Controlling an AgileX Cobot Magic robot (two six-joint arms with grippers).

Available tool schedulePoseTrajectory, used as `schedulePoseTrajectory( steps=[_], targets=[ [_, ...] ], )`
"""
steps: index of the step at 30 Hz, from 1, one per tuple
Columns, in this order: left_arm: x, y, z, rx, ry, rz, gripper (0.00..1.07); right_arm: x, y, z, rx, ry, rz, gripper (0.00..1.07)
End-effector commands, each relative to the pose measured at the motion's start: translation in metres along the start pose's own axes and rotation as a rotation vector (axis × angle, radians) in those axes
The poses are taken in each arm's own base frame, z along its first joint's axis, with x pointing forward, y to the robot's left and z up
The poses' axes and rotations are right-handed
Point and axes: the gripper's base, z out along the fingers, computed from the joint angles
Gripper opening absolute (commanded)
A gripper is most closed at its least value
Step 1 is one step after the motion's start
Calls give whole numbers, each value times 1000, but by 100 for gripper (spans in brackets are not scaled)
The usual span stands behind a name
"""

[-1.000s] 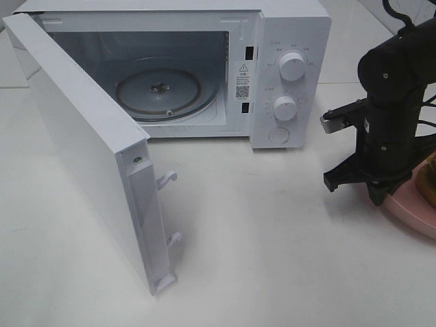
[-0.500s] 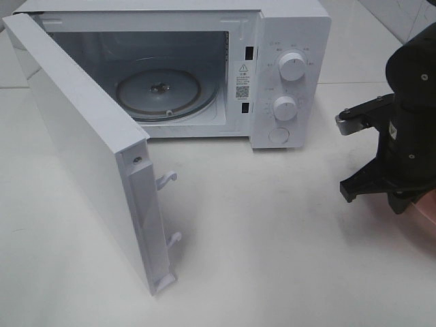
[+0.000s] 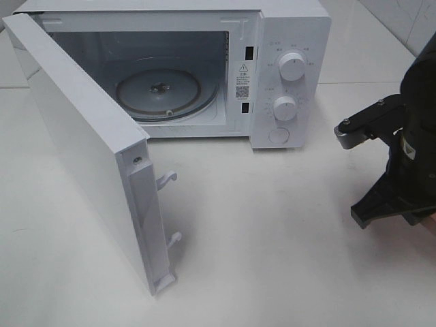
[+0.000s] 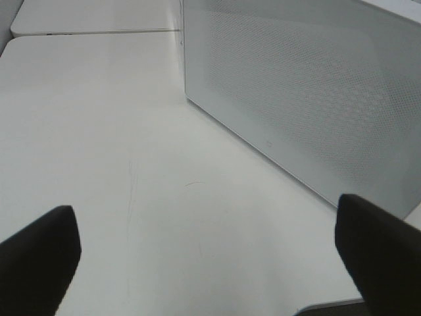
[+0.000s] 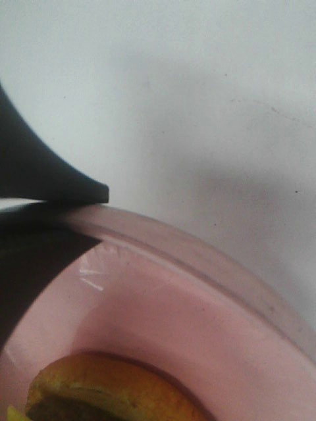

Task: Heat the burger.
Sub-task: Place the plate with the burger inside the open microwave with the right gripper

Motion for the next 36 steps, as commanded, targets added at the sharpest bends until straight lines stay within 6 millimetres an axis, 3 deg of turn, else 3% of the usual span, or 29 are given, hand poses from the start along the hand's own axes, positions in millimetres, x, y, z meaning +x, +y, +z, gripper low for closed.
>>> schedulePoseTrajectory(
  steps=[1,27,36],
  targets=[
    [1,0,-2,-4,-20,0,98,11,-3,-5,69,13,-49,0],
    [1,0,-2,-4,-20,0,98,93,28,-35,81,-132,-374,0],
    [1,0,-2,-4,-20,0,98,103,35,-44,104,-183,-467,0]
  ],
)
